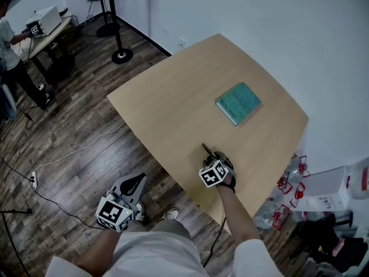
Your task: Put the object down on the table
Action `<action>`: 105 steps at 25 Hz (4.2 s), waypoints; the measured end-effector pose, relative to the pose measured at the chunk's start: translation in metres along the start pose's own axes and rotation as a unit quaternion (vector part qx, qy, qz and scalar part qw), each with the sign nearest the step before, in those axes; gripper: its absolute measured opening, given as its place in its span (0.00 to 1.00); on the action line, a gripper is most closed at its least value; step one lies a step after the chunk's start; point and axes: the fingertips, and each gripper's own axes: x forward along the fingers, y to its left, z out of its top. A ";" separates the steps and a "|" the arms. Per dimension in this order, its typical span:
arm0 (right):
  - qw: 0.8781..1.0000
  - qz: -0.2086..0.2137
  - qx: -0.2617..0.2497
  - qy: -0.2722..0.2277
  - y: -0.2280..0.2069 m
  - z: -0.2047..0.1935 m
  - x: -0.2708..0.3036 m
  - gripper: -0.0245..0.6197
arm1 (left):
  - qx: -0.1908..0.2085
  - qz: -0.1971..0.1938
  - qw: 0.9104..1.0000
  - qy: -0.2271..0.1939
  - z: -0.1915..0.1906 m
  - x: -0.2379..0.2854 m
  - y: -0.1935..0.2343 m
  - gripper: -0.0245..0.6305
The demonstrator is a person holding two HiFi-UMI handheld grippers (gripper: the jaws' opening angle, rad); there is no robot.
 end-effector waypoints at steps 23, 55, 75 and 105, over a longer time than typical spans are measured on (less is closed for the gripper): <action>1.000 0.018 0.020 0.000 0.023 0.001 -0.030 0.45 | -0.012 -0.044 0.999 -0.012 0.001 0.004 0.001 0.05; 0.899 -0.170 0.308 -0.259 -0.054 0.033 -0.267 0.03 | 0.080 -0.110 0.984 -0.112 0.116 -0.032 0.044 0.05; 0.787 -0.281 0.349 -0.424 -0.077 -0.011 -0.487 0.03 | 0.044 -0.043 0.980 -0.192 0.192 -0.061 0.077 0.05; 0.772 -0.300 0.380 -0.412 -0.050 -0.032 -0.495 0.03 | 0.074 -0.012 0.984 -0.163 0.178 -0.076 0.078 0.05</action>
